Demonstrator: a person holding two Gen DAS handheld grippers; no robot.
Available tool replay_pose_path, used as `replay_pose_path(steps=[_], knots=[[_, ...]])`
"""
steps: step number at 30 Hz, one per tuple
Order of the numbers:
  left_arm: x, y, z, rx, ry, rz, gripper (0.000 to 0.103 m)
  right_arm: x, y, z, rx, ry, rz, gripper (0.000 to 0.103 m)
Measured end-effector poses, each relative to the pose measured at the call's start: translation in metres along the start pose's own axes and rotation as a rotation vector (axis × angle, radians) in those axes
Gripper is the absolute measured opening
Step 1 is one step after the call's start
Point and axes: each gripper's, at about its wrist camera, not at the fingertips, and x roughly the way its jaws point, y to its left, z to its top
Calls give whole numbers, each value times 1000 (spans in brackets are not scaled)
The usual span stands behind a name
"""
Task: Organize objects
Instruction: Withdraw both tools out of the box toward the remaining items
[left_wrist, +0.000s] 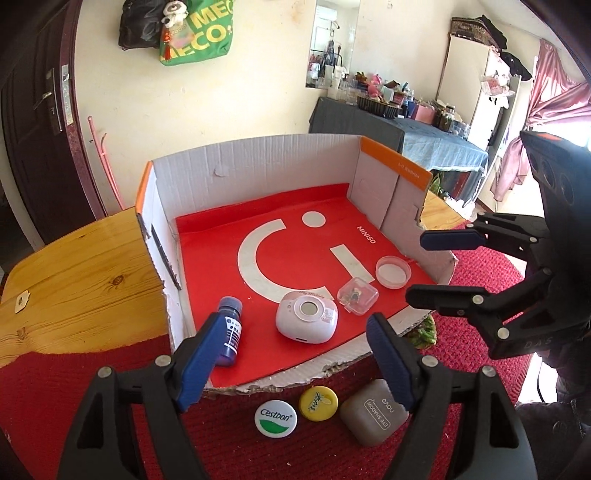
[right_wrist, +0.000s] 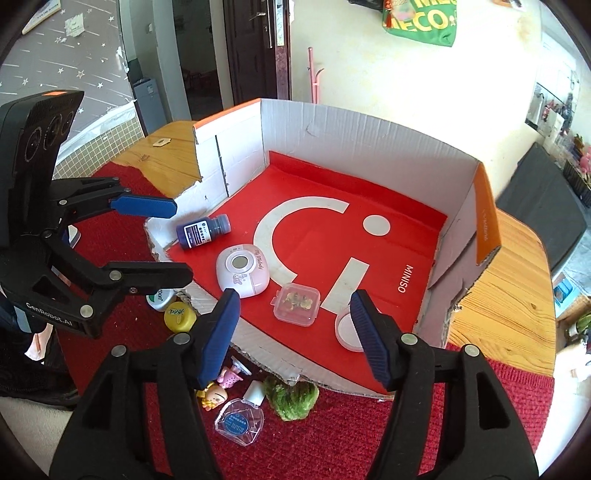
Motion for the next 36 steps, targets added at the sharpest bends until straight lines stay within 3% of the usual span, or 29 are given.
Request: replay_pose_path(steps=[6, 14, 19, 27, 36], knots=[[-19, -2, -9, -41, -71, 51, 84, -23, 7, -9, 31, -61, -56, 65], [-39, -13, -32, -99, -158, 126, 98, -55, 20, -27, 95, -181, -137, 81], [-45, -21, -54, -156, -197, 142, 103, -68, 32, -48, 130, -242, -201, 85], [-40, -38, -89, -215, -193, 187, 103, -64, 39, -89, 206, -282, -248, 88], [-14, -36, -111, -291, -97, 183, 103, -34, 40, -121, 248, -197, -229, 88]])
